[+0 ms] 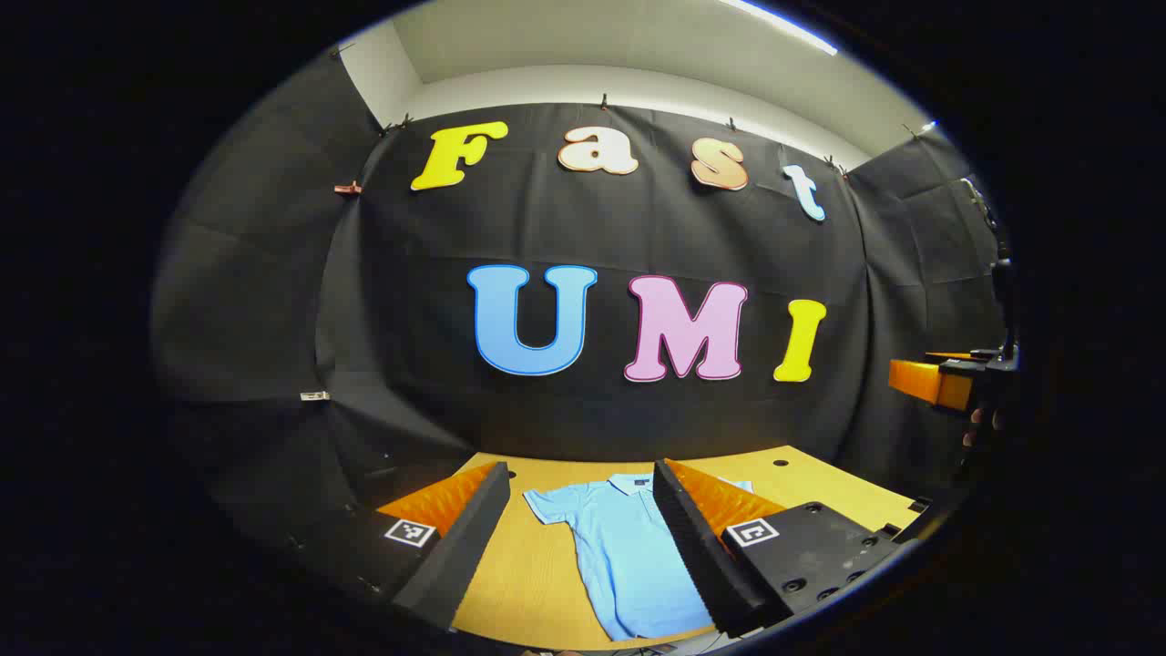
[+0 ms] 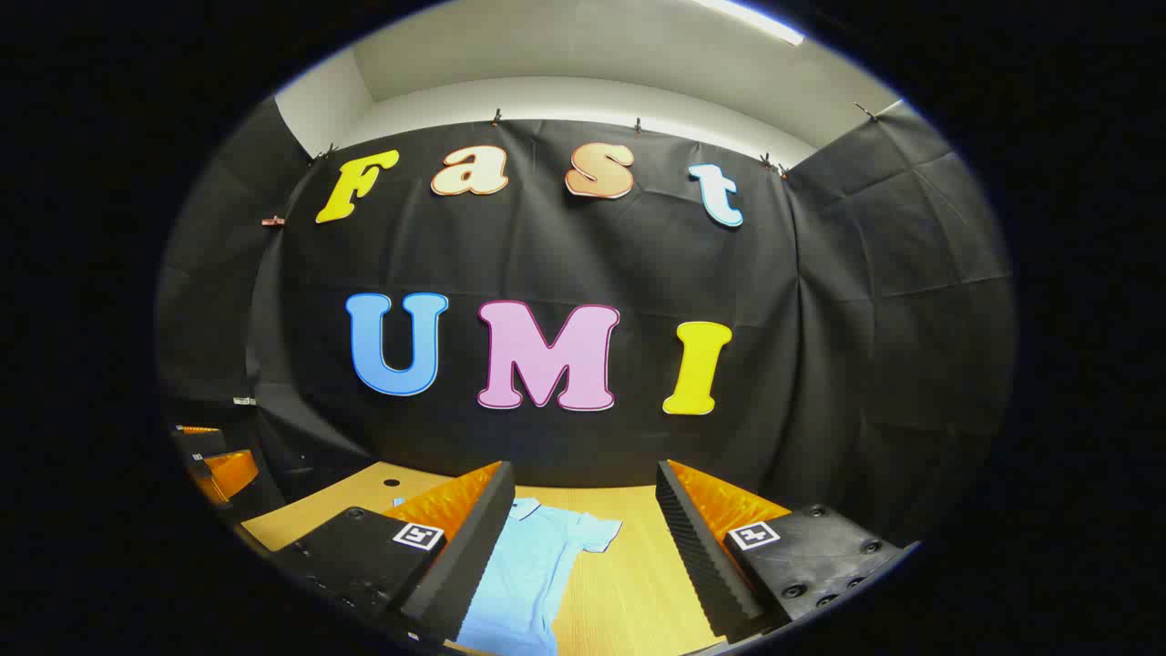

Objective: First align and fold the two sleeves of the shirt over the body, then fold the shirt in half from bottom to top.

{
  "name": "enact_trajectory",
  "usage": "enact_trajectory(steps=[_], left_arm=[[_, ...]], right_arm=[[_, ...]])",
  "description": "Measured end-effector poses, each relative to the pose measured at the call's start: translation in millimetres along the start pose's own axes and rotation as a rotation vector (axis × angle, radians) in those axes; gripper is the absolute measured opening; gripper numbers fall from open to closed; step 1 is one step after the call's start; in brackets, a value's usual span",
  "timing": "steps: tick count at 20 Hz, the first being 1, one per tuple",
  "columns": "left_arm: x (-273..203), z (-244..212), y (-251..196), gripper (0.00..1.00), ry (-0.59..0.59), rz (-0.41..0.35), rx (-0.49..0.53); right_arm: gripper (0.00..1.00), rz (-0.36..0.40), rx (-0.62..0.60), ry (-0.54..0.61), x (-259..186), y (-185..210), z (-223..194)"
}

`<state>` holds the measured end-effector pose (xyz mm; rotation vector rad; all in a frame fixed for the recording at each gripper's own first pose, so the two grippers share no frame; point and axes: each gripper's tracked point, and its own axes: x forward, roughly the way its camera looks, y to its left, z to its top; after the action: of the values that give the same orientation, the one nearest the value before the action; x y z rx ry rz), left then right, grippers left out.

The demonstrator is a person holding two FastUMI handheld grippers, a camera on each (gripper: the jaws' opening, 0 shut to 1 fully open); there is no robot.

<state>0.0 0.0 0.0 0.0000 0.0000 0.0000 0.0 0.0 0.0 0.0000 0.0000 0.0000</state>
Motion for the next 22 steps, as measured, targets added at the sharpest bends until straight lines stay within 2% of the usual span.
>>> enact_trajectory(steps=[5,6,13,14,22], left_arm=[[26.9,-3.9,-16.3,1.0,0.021,-0.025,0.023],[32.0,-7.6,-18.5,1.0,0.03,-0.02,0.03],[54.2,-13.0,-30.0,1.0,0.056,-0.011,0.043],[56.9,-14.6,-31.7,1.0,0.057,-0.012,0.045],[69.3,-20.9,-36.7,1.0,0.075,0.002,0.047]], right_arm=[[0.97,-0.009,0.033,0.052,16.6,-10.4,-24.9],[0.94,-0.011,0.034,0.059,21.3,-13.5,-28.9],[0.99,-0.01,0.058,0.102,51.8,-25.6,-47.5],[0.97,-0.011,0.06,0.101,54.6,-26.7,-47.2],[0.97,0.004,0.053,0.144,73.1,-26.6,-64.1]])
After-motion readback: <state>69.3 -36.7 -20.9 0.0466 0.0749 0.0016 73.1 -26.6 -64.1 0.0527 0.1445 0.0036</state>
